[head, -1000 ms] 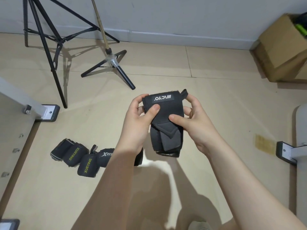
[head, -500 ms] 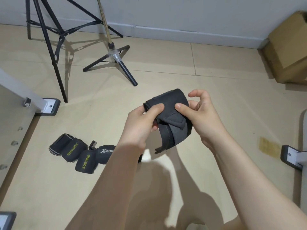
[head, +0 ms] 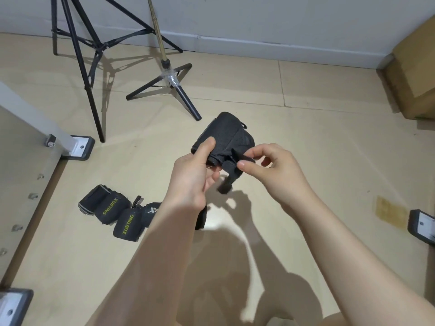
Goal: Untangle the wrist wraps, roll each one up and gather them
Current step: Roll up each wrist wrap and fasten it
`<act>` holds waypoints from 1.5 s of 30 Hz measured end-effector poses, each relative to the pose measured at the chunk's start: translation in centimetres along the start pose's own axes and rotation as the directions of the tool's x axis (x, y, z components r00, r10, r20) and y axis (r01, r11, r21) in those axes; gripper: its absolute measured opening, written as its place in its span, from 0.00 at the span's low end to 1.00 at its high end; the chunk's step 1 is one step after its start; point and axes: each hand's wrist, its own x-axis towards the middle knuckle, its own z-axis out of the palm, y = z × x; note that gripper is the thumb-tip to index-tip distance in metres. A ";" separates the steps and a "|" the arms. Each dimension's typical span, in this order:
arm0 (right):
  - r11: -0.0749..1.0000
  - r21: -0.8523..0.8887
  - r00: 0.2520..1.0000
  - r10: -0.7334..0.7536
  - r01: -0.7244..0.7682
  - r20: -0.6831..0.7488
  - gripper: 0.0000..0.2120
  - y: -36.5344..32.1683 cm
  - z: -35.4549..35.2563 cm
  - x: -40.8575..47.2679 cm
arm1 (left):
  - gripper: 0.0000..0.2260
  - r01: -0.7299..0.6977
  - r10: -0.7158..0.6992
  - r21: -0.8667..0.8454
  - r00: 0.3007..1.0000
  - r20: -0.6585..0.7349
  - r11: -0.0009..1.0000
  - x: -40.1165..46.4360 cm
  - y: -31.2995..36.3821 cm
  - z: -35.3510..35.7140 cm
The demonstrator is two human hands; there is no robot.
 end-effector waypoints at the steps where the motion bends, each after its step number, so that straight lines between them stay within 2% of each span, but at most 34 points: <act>1: 0.997 0.073 1.000 0.016 -0.015 -0.010 0.07 -0.1 0.5 -0.1 | 0.09 -0.002 0.002 -0.007 1.000 0.003 1.000 -0.2 0.1 0.0; 3: 0.983 0.179 0.996 0.058 -0.047 -0.061 0.05 -0.3 0.9 -0.1 | 0.10 -0.012 0.012 -0.032 1.000 0.008 0.999 -0.3 0.3 0.0; 4: 0.970 0.234 0.994 0.084 -0.065 -0.070 0.08 -0.3 0.9 0.0 | 0.10 -0.020 0.020 -0.040 1.000 0.016 0.999 -0.4 0.4 -0.1; 6: 0.935 0.335 0.992 0.125 -0.113 -0.014 0.10 -0.5 1.0 0.0 | 0.10 -0.047 0.048 -0.020 0.998 0.032 0.999 -0.6 0.4 -0.2; 10: 0.898 0.429 0.995 0.076 -0.098 0.068 0.02 -1.2 1.7 -0.3 | 0.10 -0.091 0.086 0.065 0.993 0.077 0.994 -0.8 0.0 -0.3; 12: 0.852 0.485 0.979 0.148 -0.198 0.141 0.05 -1.4 1.3 -0.1 | 0.09 -0.094 0.089 0.059 0.993 0.079 0.994 -0.9 0.1 -0.3; 14: 0.868 0.359 0.933 0.270 -0.343 0.239 0.07 -1.4 0.7 0.1 | 0.08 -0.099 0.096 0.057 0.994 0.048 0.994 -0.9 0.3 -0.5; 15: 0.898 0.235 0.920 0.323 -0.371 0.222 0.07 -1.3 0.5 0.2 | 0.07 -0.104 0.102 0.063 0.994 0.034 0.993 -0.9 0.5 -0.6; 17: 0.946 0.091 0.949 0.306 -0.312 0.072 0.04 -0.9 0.1 0.6 | 0.07 -0.142 0.138 0.130 0.990 0.038 0.981 -0.9 0.7 -1.0; 19: 0.975 0.179 0.991 0.136 -0.132 -0.011 0.18 -1.3 -0.4 0.6 | 0.07 -0.197 0.178 0.234 0.979 0.100 0.952 -1.3 1.0 -1.3; 21: 0.956 0.275 0.994 -0.112 0.105 0.010 0.26 -1.6 -1.2 0.6 | 0.07 -0.242 0.203 0.278 0.965 0.164 0.930 -1.7 1.1 -1.3; 23: 0.947 0.224 0.959 -0.259 0.229 0.118 0.28 -1.5 -1.4 0.6 | 0.07 -0.252 0.199 0.286 0.959 0.202 0.924 -2.0 1.1 -1.3; 26: 0.952 0.057 0.931 -0.306 0.301 0.200 0.27 -0.7 -0.8 0.7 | 0.08 -0.232 0.178 0.267 0.961 0.212 0.935 -2.3 1.3 -1.1; 28: 0.949 0.060 0.928 -0.317 0.311 0.195 0.27 -0.5 -0.4 0.7 | 0.07 -0.230 0.170 0.271 0.959 0.227 0.935 -2.2 1.3 -1.3; 32: 0.955 0.197 0.944 -0.261 0.222 0.201 0.26 -0.8 -0.6 0.4 | 0.07 -0.226 0.147 0.309 0.955 0.259 0.924 -1.8 1.0 -1.6; 37: 0.933 0.330 0.953 -0.221 0.143 0.209 0.26 -1.3 -0.9 0.1 | 0.23 -0.236 0.157 0.271 0.946 0.284 0.933 -1.9 0.7 -1.5; 38: 0.931 0.341 0.960 -0.203 0.127 0.195 0.24 -1.4 -0.9 0.1 | 0.23 -0.241 0.159 0.261 0.941 0.300 0.935 -1.9 0.6 -1.5; 40: 0.921 0.385 0.978 -0.136 0.067 0.156 0.20 -1.6 -1.2 0.1 | 0.19 -0.281 0.198 0.237 0.926 0.321 0.930 -2.2 0.5 -1.3; 42: 0.866 0.498 0.987 -0.034 -0.048 0.154 0.15 -1.9 -1.3 0.1 | 0.20 -0.371 0.285 0.267 0.907 0.310 0.890 -2.2 0.2 -1.2; 43: 0.834 0.543 0.986 0.005 -0.097 0.169 0.15 -2.0 -1.4 0.1 | 0.24 -0.417 0.331 0.268 0.890 0.315 0.868 -2.2 0.1 -1.1; 45: 0.815 0.559 0.979 0.042 -0.150 0.200 0.20 -2.2 -1.3 -0.1 | 0.33 -0.469 0.373 0.262 0.862 0.342 0.843 -2.1 0.0 -1.1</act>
